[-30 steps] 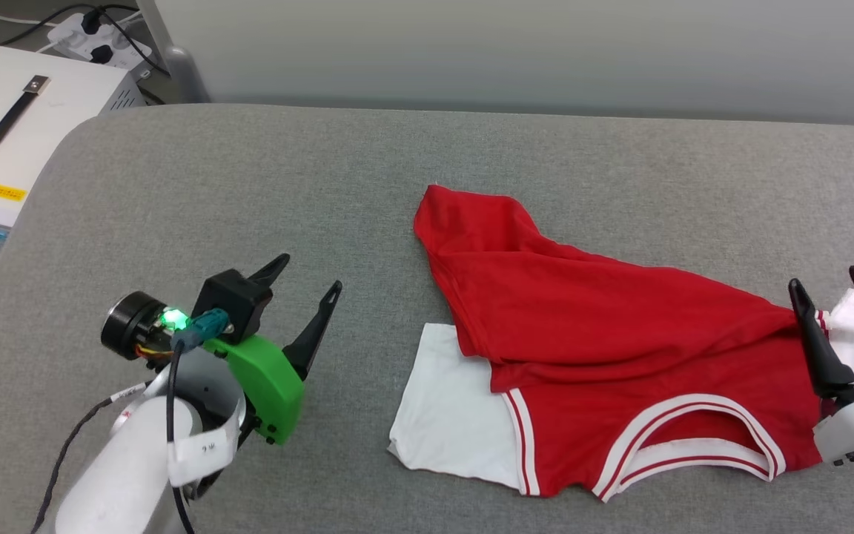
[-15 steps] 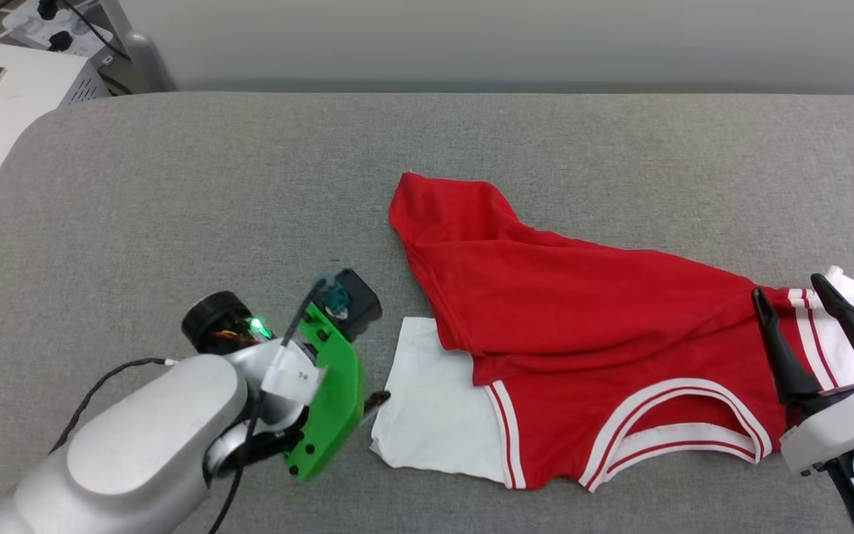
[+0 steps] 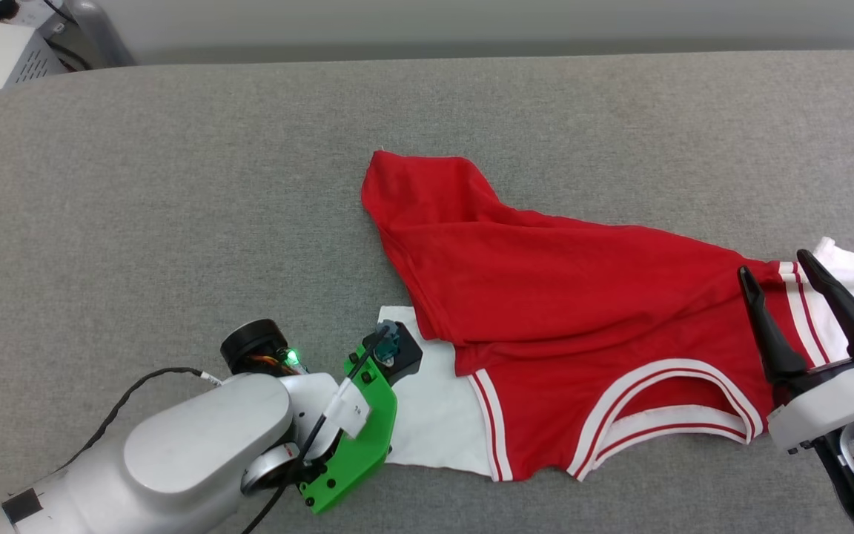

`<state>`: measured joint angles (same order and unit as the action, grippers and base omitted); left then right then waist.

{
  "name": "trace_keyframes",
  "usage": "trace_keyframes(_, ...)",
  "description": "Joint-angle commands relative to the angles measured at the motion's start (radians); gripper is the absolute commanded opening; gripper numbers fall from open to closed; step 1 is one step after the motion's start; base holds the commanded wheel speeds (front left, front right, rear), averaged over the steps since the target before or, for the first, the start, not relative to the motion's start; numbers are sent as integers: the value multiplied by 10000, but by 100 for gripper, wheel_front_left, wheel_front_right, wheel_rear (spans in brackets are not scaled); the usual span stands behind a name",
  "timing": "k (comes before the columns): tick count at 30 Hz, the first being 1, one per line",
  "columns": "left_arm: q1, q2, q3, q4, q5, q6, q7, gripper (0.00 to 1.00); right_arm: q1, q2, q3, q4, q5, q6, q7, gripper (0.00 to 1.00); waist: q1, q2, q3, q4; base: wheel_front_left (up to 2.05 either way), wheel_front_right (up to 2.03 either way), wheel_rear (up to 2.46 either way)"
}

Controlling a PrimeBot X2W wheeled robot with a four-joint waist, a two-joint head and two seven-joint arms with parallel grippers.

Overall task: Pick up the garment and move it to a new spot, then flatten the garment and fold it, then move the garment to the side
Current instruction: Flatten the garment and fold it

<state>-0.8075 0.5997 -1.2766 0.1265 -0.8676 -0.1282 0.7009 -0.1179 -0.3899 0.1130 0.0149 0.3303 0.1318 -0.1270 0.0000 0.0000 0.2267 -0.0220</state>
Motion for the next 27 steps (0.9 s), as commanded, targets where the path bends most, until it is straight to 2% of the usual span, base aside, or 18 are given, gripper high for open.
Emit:
trace_keyframes(1,-73,-65,-21,121,149,-24,72,100,-223,9,47,71,46,-11,-88,100,0,0,232,-156,0,0,0)
trace_keyframes(9,830,-204,-34,550,1134,-24,717,100,-532,32,152,348,78,-11,-306,100,0,0,626,-307,0,0,0)
trace_keyframes(10,965,-227,-34,550,1248,-24,861,92,-562,33,162,384,81,-11,-326,100,0,0,645,-311,0,0,0)
trace_keyframes(11,1042,-247,-35,528,1332,-24,909,44,-580,31,164,412,82,-11,-339,100,0,0,654,-307,0,0,0)
trace_keyframes(12,1123,-273,-35,528,1363,-24,921,0,-596,27,158,448,84,-11,-352,100,0,0,655,-294,0,0,0)
trace_keyframes(14,1177,-284,-35,524,1410,-25,893,0,-616,15,142,504,86,-11,-366,100,0,0,627,-257,0,0,0)
trace_keyframes(19,736,-163,-36,666,1337,-25,68,0,-542,-36,48,607,92,-11,-384,100,0,0,376,-64,0,0,0)
trace_keyframes(27,-120,713,18,1367,664,-25,-1601,0,-267,-83,-121,702,170,-11,-403,100,0,0,-36,231,0,0,0)
